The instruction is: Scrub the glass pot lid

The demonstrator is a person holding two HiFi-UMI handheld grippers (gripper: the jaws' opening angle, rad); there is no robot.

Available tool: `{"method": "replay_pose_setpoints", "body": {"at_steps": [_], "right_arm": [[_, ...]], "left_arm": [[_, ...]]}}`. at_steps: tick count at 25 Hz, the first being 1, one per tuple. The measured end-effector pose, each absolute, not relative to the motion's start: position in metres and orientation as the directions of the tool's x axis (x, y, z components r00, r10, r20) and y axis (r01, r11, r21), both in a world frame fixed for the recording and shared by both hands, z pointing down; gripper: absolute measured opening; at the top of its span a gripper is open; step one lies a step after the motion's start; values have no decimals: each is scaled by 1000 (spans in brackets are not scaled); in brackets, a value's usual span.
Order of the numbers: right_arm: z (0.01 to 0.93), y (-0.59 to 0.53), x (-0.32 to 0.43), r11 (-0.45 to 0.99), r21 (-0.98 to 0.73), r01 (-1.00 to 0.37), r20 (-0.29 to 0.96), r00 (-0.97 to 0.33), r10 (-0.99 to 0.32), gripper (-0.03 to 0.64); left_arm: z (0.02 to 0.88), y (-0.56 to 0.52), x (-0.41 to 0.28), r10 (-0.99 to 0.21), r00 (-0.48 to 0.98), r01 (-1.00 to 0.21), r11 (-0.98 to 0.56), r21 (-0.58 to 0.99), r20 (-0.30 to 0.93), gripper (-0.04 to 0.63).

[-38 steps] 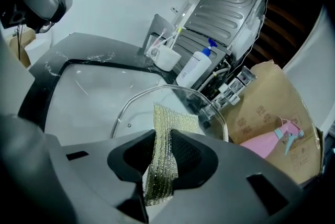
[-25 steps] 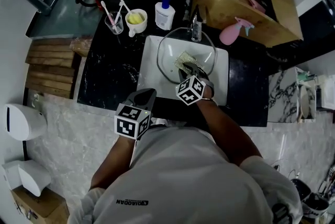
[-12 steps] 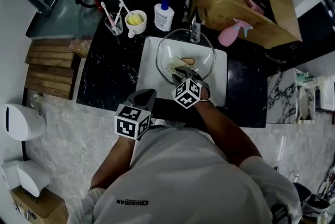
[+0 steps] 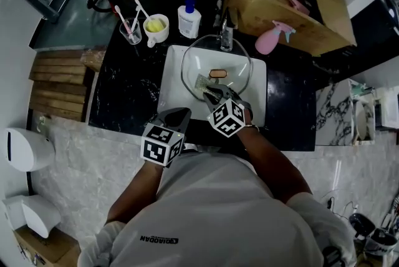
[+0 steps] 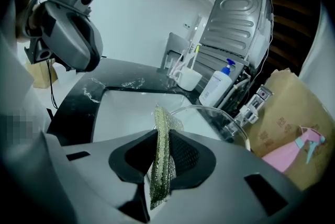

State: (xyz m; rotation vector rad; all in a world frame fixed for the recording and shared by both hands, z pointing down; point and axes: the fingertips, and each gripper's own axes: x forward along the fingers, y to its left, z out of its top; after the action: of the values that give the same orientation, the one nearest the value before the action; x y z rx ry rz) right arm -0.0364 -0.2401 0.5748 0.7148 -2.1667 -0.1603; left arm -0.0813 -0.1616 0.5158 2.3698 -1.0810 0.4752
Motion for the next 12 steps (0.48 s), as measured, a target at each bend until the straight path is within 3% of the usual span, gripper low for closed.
{"method": "replay_pose_setpoints", "body": {"at_steps": [12], "right_arm": [[533, -293, 71, 715, 451, -535, 628, -379, -680, 91]], "left_arm": [[511, -184, -59, -584, 633, -762, -588, 271, 508, 15]]}}
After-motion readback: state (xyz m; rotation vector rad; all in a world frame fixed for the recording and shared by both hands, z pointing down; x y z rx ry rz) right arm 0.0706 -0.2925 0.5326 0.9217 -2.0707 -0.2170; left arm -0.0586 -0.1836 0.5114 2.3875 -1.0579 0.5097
